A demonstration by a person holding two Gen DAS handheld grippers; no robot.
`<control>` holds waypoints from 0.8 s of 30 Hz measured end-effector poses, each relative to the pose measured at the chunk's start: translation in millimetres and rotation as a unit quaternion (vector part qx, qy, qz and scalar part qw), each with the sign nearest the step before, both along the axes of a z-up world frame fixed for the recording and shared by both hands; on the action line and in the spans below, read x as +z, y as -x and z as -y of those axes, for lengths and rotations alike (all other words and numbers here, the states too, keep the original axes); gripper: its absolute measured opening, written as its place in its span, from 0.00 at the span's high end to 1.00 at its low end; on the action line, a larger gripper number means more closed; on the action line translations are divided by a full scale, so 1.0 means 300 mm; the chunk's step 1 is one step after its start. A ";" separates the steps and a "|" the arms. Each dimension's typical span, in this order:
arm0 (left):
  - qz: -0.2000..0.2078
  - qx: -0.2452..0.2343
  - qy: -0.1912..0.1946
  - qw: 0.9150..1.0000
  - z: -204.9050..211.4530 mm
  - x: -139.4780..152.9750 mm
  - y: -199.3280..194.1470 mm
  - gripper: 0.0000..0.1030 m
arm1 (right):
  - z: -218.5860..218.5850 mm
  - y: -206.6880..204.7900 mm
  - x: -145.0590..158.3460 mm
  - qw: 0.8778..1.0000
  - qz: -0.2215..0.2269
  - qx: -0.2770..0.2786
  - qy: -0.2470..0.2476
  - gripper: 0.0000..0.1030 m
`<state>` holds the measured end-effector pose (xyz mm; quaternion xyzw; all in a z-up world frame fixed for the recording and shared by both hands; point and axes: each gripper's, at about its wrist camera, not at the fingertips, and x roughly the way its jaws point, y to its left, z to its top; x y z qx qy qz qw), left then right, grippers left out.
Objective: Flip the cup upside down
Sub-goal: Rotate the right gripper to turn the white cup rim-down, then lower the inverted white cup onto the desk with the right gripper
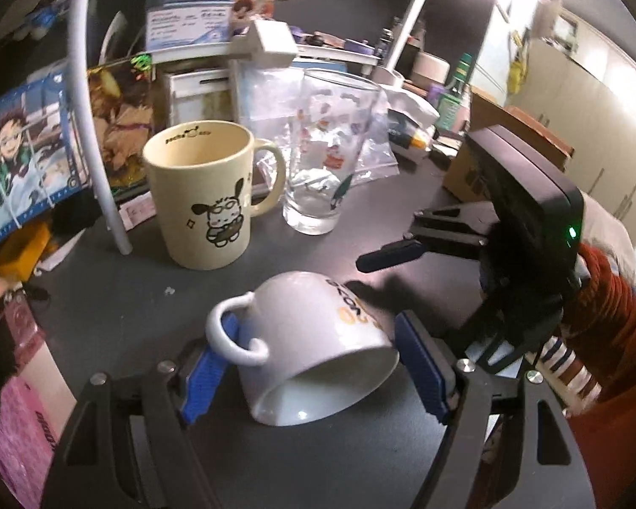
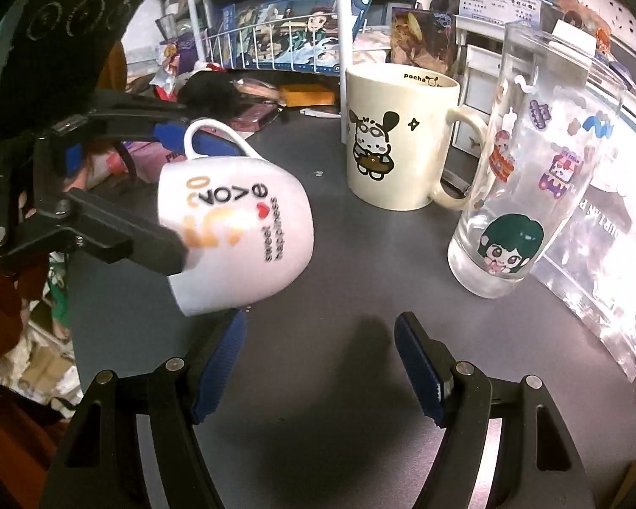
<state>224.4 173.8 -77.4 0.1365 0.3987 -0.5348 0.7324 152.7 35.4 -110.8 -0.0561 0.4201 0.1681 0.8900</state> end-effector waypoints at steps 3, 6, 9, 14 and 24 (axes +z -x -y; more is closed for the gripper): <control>-0.008 0.007 0.000 1.000 0.009 -0.002 -0.011 0.29 | -0.008 0.012 0.006 1.000 0.004 0.007 -0.004 0.32; -0.010 0.016 -0.027 0.999 0.029 -0.019 -0.013 0.29 | -0.019 0.013 0.014 1.000 0.007 0.010 0.002 0.32; -0.003 0.017 -0.041 0.999 0.033 -0.034 -0.002 0.28 | -0.006 0.011 0.029 1.000 0.000 -0.005 -0.009 0.32; -0.002 0.012 -0.043 0.999 0.018 -0.035 0.014 0.28 | 0.078 0.025 0.055 0.993 -0.019 -0.053 -0.101 0.32; 0.006 0.025 -0.055 0.998 0.023 -0.036 0.041 0.27 | 0.110 -0.024 -0.025 0.899 -0.144 -0.122 -0.395 0.32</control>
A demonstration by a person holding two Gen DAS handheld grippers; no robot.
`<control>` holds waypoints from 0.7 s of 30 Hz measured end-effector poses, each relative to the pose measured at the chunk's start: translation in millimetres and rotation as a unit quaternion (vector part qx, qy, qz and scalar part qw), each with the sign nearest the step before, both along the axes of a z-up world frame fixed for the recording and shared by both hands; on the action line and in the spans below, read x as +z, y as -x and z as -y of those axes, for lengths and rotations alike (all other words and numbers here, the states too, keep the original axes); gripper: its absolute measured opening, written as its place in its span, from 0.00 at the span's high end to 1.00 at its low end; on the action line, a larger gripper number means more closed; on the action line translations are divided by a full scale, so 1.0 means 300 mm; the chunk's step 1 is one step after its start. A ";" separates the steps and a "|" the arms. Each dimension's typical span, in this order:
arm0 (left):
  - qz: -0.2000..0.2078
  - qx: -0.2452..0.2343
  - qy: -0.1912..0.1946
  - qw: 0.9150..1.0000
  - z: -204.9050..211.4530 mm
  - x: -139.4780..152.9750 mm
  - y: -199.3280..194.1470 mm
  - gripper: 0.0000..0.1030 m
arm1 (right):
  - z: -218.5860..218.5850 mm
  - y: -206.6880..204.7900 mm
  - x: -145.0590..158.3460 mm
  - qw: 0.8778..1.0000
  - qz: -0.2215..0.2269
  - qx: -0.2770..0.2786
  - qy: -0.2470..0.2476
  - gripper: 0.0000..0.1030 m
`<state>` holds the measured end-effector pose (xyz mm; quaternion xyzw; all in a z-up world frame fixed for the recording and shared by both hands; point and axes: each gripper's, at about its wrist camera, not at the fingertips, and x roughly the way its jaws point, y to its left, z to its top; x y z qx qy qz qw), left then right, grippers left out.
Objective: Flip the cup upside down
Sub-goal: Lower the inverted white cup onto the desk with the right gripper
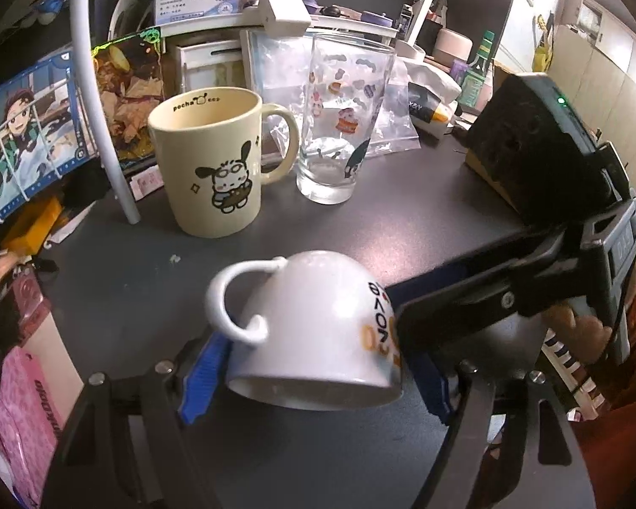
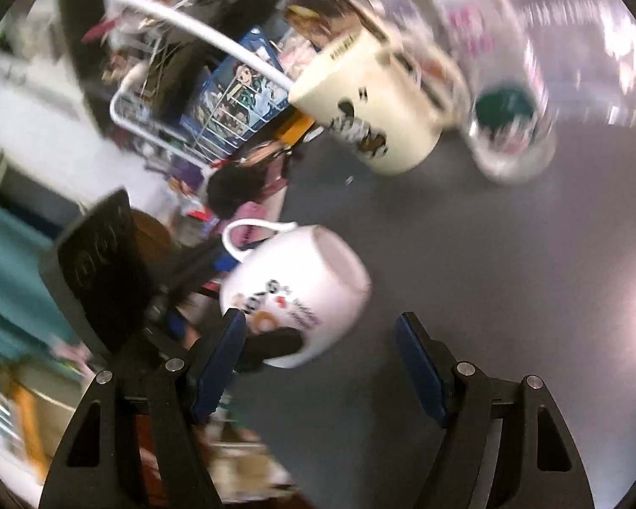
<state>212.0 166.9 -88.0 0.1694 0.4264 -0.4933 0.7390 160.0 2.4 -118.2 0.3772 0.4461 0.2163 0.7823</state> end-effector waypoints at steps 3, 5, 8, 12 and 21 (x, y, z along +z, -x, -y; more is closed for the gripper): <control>-0.001 0.006 0.002 1.000 -0.004 -0.002 0.003 0.26 | -0.028 -0.024 -0.009 1.000 -0.009 -0.011 -0.025 0.32; -0.002 0.011 0.004 1.000 -0.005 -0.003 0.000 0.26 | -0.038 -0.043 -0.016 0.999 -0.021 -0.024 -0.035 0.30; -0.009 0.023 0.009 1.000 -0.012 -0.007 -0.009 0.26 | -0.036 -0.060 -0.024 0.997 -0.036 -0.042 -0.046 0.27; -0.016 0.028 0.016 0.999 -0.024 -0.008 -0.013 0.26 | -0.046 -0.078 -0.034 0.995 -0.055 -0.055 -0.057 0.24; -0.020 0.042 0.032 0.998 -0.057 -0.015 -0.008 0.26 | -0.108 -0.104 -0.037 0.996 -0.058 -0.062 -0.030 0.20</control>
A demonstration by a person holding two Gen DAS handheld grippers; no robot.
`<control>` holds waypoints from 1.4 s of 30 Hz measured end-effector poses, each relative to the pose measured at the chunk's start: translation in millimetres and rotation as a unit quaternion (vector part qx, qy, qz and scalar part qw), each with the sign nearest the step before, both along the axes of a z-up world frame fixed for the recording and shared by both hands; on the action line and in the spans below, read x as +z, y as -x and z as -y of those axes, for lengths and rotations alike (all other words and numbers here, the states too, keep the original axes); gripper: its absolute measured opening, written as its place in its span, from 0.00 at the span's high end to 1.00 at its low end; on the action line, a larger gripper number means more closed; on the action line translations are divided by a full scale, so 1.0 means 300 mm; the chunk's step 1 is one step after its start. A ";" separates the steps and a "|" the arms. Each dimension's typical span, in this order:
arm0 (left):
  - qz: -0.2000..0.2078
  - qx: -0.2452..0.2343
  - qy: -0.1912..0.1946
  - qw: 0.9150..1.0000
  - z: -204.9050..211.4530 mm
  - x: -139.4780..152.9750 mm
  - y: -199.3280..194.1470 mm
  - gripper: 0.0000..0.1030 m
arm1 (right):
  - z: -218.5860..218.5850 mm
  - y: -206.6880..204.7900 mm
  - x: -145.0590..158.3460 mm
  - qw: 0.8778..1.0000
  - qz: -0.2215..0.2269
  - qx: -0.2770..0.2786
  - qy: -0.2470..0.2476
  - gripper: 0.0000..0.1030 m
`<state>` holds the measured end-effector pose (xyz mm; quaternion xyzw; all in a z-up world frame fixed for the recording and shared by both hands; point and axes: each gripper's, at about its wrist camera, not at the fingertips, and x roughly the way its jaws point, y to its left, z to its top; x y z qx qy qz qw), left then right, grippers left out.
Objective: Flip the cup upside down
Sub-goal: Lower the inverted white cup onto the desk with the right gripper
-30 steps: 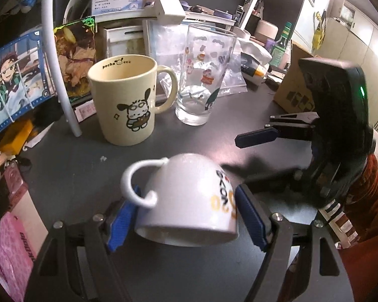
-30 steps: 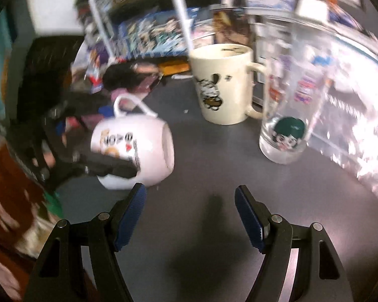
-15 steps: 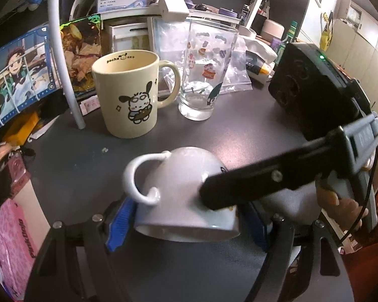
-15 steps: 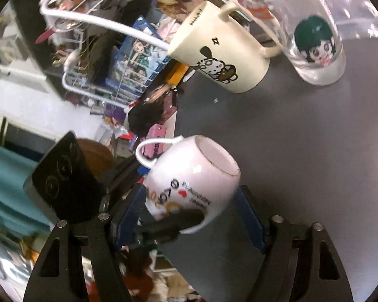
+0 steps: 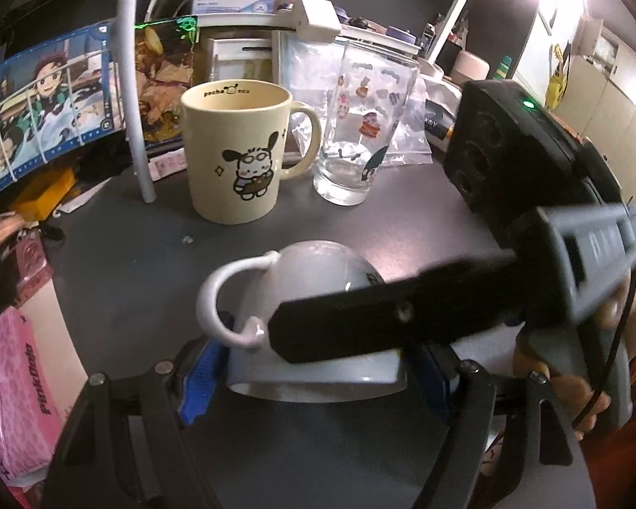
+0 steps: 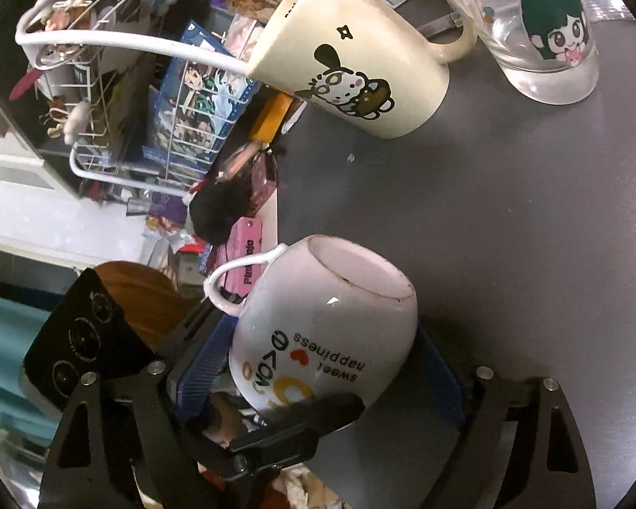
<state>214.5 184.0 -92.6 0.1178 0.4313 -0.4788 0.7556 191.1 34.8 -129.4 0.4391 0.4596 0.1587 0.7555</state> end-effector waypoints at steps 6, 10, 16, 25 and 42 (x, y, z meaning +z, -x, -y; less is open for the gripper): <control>0.004 -0.006 0.031 0.999 0.008 0.002 0.036 0.26 | -0.039 0.040 0.070 0.993 0.056 0.020 0.104 0.21; 0.003 -0.014 0.050 0.999 0.034 -0.002 0.064 0.26 | -0.041 0.084 0.111 0.980 0.087 0.026 0.177 0.23; 0.020 -0.025 0.066 0.997 0.074 -0.012 0.114 0.26 | -0.050 0.154 0.146 0.953 0.128 0.039 0.271 0.25; 0.059 -0.024 0.061 0.996 0.065 -0.026 0.177 0.26 | -0.084 0.211 0.158 0.929 0.163 0.063 0.325 0.28; 0.078 -0.016 0.054 0.995 0.040 -0.071 0.229 0.26 | -0.145 0.250 0.163 0.903 0.182 0.090 0.380 0.30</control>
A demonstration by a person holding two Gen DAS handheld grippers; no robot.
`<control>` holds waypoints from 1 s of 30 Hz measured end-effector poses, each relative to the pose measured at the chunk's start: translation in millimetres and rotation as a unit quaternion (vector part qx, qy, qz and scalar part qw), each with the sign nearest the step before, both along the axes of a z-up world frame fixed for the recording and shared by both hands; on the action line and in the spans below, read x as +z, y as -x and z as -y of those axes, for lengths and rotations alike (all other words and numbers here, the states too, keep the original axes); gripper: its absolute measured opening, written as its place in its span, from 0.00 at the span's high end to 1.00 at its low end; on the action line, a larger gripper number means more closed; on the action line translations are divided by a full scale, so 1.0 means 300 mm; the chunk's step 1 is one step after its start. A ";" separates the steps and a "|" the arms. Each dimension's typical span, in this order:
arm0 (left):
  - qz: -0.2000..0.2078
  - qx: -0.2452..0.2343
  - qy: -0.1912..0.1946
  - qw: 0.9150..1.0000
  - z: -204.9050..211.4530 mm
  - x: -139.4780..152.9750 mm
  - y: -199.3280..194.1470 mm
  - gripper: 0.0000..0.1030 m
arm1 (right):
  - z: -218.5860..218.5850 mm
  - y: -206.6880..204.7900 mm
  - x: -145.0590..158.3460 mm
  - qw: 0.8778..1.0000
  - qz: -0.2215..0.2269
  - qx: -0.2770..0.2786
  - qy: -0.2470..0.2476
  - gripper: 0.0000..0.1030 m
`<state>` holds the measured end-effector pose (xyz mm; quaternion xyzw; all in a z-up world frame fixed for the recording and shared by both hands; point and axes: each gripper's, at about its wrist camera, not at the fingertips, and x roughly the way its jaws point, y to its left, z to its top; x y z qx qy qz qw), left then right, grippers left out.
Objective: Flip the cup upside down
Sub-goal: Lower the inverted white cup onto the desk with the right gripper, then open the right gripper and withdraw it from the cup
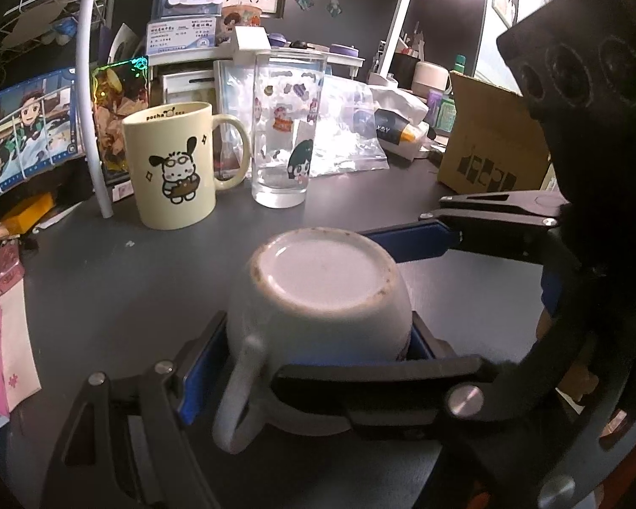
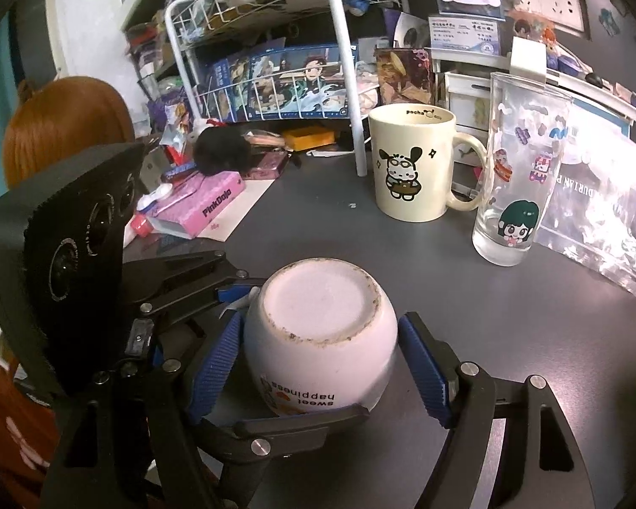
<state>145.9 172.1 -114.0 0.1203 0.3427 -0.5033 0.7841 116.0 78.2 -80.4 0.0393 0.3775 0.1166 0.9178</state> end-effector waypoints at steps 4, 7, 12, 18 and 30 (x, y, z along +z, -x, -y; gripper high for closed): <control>0.009 0.000 -0.008 1.000 0.001 -0.008 0.014 0.26 | -0.010 0.004 -0.001 1.000 -0.001 0.007 0.012 0.30; 0.015 0.001 -0.012 1.000 0.003 -0.010 0.021 0.25 | -0.015 0.004 -0.005 1.000 -0.002 0.010 0.018 0.30; 0.011 0.000 -0.011 1.000 0.003 -0.011 0.018 0.25 | -0.015 0.007 -0.008 1.000 -0.002 0.010 0.019 0.31; -0.011 0.002 -0.017 1.000 0.001 -0.014 0.001 0.20 | -0.005 0.003 -0.013 1.000 -0.013 0.006 0.006 0.26; 0.006 0.055 0.023 0.998 -0.084 0.128 -0.002 0.01 | 0.172 0.168 0.145 0.992 0.101 -0.073 -0.015 0.01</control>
